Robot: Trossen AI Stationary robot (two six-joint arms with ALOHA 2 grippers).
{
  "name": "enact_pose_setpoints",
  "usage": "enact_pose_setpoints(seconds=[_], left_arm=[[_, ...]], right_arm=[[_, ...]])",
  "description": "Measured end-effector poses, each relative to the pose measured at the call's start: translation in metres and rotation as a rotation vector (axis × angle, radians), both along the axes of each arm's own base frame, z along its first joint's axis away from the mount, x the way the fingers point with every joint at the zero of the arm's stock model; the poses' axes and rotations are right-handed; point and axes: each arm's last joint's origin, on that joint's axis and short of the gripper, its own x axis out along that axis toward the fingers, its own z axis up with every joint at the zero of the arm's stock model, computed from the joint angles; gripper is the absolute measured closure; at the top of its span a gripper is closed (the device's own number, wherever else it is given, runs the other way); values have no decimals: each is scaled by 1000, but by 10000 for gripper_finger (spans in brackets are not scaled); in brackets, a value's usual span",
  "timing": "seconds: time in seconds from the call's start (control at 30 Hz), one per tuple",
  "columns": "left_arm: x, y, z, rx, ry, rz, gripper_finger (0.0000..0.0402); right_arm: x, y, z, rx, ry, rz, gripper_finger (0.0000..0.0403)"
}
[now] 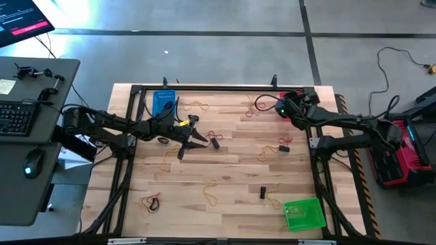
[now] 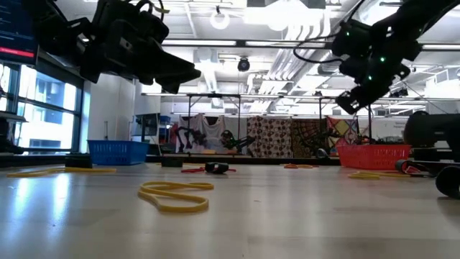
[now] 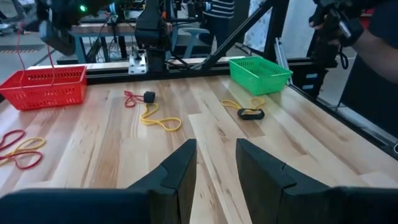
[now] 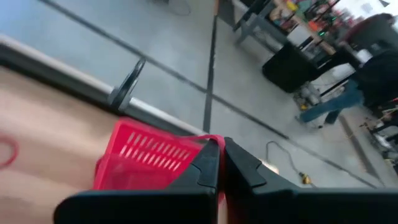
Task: Sort rubber bands into baskets
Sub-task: Put the red rubber band into the red bin
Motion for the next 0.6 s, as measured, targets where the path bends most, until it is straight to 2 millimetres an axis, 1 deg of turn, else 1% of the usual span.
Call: enact_pose_setpoints(seconds=[0.17,0.23,0.4,0.6], left_arm=[[0,0,0,0,0,0,296],[0,0,0,-1,1,0,296],[0,0,0,0,1,0,296],[0,0,0,0,1,0,296]], right_arm=[[5,-3,20,-71,15,-26,403],[6,-4,24,-84,22,-28,403],[3,-5,23,-79,65,-45,403],[-4,-8,18,-11,22,-75,403]])
